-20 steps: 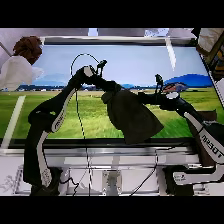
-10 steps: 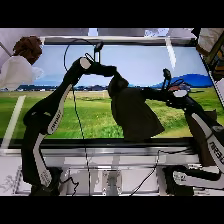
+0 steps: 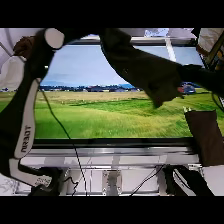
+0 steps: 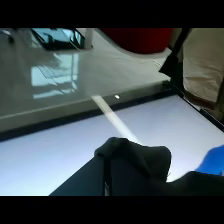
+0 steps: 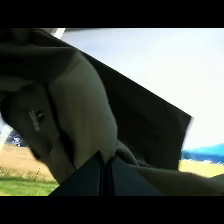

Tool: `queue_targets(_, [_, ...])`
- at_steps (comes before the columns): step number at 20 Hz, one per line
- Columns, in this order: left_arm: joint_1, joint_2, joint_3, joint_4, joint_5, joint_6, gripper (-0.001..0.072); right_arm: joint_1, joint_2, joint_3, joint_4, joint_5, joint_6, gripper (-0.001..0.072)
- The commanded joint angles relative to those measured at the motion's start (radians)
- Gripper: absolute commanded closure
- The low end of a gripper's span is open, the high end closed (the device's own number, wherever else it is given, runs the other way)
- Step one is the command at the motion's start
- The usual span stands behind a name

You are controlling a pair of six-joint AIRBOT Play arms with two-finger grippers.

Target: Fold the shirts.

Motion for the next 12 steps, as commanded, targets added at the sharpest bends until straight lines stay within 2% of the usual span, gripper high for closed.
queue_targets(1, [0.0, 0.146, 0.0, 0.456, -0.153, -0.176, 0.0696, -0.016, 0.096, 0.125, -0.097, 0.219, 0.06, 0.0689])
queue_targets(2, [0.0, 0.161, -0.003, 0.639, -0.291, -0.266, 0.0696, -0.016, 0.096, 0.126, -0.105, 0.268, 0.068, 0.0688])
queue_targets(3, [0.002, 0.165, -0.012, 0.781, -0.429, -0.319, 0.0696, -0.016, 0.087, 0.125, -0.124, 0.318, 0.086, 0.0688])
queue_targets(4, [0.01, 0.165, -0.031, 0.88, -0.561, -0.335, 0.0696, -0.016, 0.074, 0.121, -0.131, 0.354, 0.088, 0.0688])
queue_targets(6, [0.041, 0.165, -0.092, 0.91, -0.71, -0.334, 0.0695, -0.014, 0.05, 0.09, -0.123, 0.362, 0.088, 0.0688])
queue_targets(8, [0.073, 0.165, -0.184, 0.86, -0.713, -0.335, 0.0695, -0.014, 0.012, 0.037, -0.052, 0.366, 0.087, 0.0688])
queue_targets(12, [0.112, 0.159, -0.425, 0.796, -0.506, -0.378, 0.0696, 0.048, -0.072, -0.118, 0.163, 0.404, 0.027, 0.0688])
